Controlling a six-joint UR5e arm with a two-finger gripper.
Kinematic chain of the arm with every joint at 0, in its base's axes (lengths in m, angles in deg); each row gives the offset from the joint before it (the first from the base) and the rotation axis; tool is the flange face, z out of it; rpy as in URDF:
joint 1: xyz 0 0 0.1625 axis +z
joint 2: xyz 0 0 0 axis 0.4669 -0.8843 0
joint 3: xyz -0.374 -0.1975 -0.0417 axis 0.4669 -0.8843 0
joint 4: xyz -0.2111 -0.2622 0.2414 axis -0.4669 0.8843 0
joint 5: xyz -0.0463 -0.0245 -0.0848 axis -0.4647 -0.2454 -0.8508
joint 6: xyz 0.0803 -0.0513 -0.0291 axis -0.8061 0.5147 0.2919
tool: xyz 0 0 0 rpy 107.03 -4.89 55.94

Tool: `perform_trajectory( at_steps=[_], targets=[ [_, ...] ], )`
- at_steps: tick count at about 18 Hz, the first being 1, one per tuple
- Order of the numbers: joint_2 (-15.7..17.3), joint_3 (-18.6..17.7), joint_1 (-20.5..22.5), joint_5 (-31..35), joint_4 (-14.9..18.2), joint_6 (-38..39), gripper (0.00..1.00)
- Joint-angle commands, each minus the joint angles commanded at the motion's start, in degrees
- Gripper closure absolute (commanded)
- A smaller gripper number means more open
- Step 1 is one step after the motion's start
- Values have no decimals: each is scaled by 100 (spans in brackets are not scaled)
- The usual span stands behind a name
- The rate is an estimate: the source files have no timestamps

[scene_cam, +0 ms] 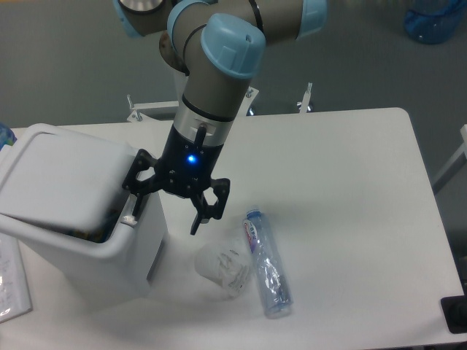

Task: Open the trash can
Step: 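Press down on the grey lid tab with the gripper to flip the lid open, then lift the gripper away from the opened trash can toward the bottle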

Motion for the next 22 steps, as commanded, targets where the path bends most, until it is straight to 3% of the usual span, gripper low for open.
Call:
perform_trajectory(
  at_steps=[7,13,19,22],
  targets=[
    [0,88,44,0,0,18,0],
    [-70,413,395,17,0,-9,0],
    [-448,641,913,18,-35,-412,0],
    [-597,642,1194,70,-219,-920,0]
  ],
)
